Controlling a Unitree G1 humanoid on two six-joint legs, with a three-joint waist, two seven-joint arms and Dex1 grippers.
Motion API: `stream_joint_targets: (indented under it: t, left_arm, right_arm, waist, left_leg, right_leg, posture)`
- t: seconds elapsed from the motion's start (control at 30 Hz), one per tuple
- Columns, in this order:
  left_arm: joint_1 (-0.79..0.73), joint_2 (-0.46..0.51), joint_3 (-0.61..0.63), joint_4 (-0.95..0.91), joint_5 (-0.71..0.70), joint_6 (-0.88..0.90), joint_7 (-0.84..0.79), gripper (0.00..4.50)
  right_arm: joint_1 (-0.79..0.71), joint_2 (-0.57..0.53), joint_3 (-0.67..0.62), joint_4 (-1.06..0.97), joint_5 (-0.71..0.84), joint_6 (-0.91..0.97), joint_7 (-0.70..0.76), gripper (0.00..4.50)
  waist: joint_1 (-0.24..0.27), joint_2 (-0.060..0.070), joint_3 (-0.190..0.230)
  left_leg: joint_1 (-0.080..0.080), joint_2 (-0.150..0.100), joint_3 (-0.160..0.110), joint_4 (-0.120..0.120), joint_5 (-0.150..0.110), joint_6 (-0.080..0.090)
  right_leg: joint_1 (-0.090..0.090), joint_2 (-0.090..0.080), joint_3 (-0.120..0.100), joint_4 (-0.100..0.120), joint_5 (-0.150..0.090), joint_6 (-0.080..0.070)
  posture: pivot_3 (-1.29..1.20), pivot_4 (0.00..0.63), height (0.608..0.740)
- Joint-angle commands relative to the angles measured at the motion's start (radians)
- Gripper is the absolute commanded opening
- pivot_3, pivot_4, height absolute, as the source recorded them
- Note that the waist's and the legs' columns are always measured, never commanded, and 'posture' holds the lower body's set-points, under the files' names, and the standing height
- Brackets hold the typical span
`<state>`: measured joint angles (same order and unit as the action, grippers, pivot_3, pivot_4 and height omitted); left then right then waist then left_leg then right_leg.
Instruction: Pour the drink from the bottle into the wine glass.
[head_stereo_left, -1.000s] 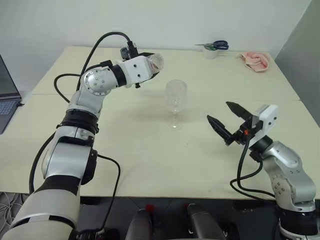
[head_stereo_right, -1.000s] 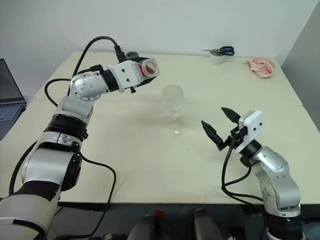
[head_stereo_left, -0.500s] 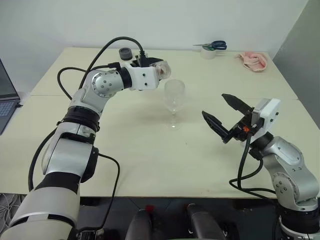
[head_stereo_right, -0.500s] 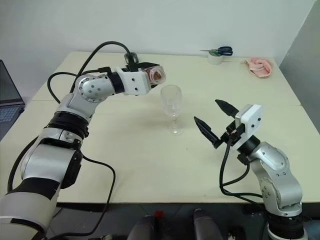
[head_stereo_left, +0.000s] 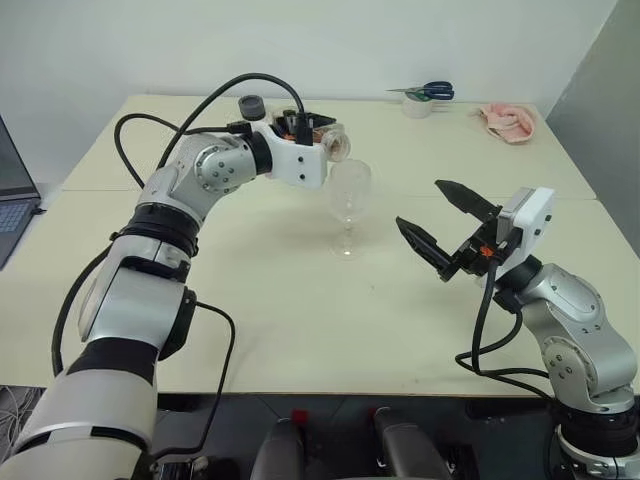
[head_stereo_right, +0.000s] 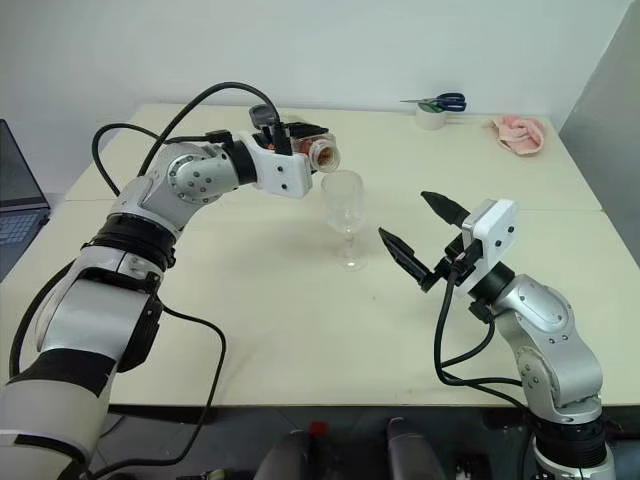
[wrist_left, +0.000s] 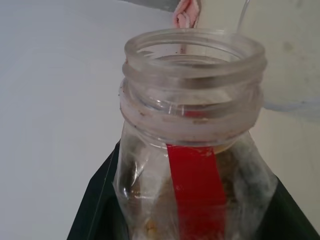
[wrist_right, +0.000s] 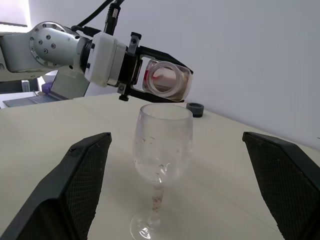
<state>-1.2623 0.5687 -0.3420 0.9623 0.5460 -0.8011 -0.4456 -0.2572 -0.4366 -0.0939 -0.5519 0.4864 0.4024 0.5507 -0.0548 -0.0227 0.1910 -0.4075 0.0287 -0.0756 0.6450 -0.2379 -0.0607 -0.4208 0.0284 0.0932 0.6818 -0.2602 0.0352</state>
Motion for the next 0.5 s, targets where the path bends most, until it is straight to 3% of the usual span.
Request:
stream_joint_targets:
  t: [0.03,0.5]
  left_arm:
    - [-0.054,0.018,-0.003,-0.004,0.025,-0.026,0.061,1.80]
    - [-0.102,0.041,-0.068,0.038,0.159,-0.040,0.218,1.80]
  right_arm:
    - [-0.018,-0.013,-0.003,-0.029,0.006,0.001,-0.007,4.50]
    - [-0.032,-0.017,-0.001,-0.008,0.001,-0.003,-0.017,4.50]
  waist:
    - [0.000,0.000,0.000]
    - [0.000,0.000,0.000]
  left_leg:
    - [0.000,0.000,0.000,0.000,0.000,0.000]
    - [0.000,0.000,0.000,0.000,0.000,0.000]
  right_leg:
    - [0.000,0.000,0.000,0.000,0.000,0.000]
    - [0.000,0.000,0.000,0.000,0.000,0.000]
  posture:
    - [0.00,0.150,0.740]
    - [0.00,0.150,0.740]
